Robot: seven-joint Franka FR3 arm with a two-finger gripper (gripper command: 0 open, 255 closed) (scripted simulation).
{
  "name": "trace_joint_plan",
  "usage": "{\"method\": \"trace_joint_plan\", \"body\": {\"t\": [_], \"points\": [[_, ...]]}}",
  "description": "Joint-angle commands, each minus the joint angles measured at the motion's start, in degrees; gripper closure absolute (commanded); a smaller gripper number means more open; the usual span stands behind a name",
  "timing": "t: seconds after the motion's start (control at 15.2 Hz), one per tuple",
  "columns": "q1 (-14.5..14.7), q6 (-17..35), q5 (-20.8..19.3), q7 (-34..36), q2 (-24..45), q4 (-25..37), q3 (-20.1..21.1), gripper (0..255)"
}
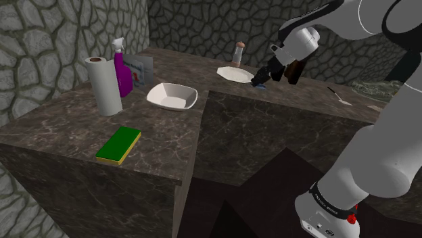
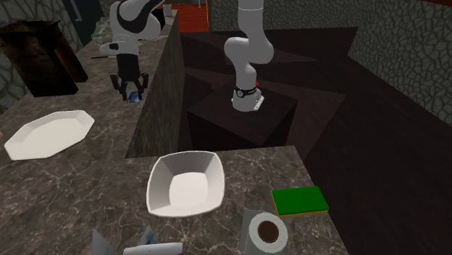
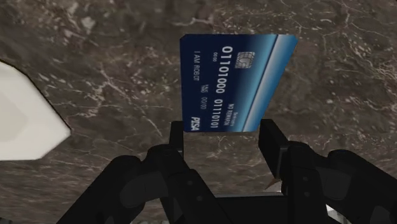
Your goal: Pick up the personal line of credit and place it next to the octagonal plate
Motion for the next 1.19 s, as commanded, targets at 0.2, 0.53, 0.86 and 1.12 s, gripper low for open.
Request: {"method": "trace_joint_plan", "body": {"t": [0.2, 0.53, 0.86, 1.12], "points": [[-2.98, -4.32, 3.45, -4.40, 5.80, 5.06, -1.29, 255], [-3.59, -2.84, 6.63, -7.63, 8.30, 3.99, -0.63, 255], [-4.36, -1.57, 9.99, -10.91, 11.02, 3.23, 0.25, 255], [-4.66, -1.18, 11.15, -12.03, 11.98, 3.05, 0.60, 255]]}}
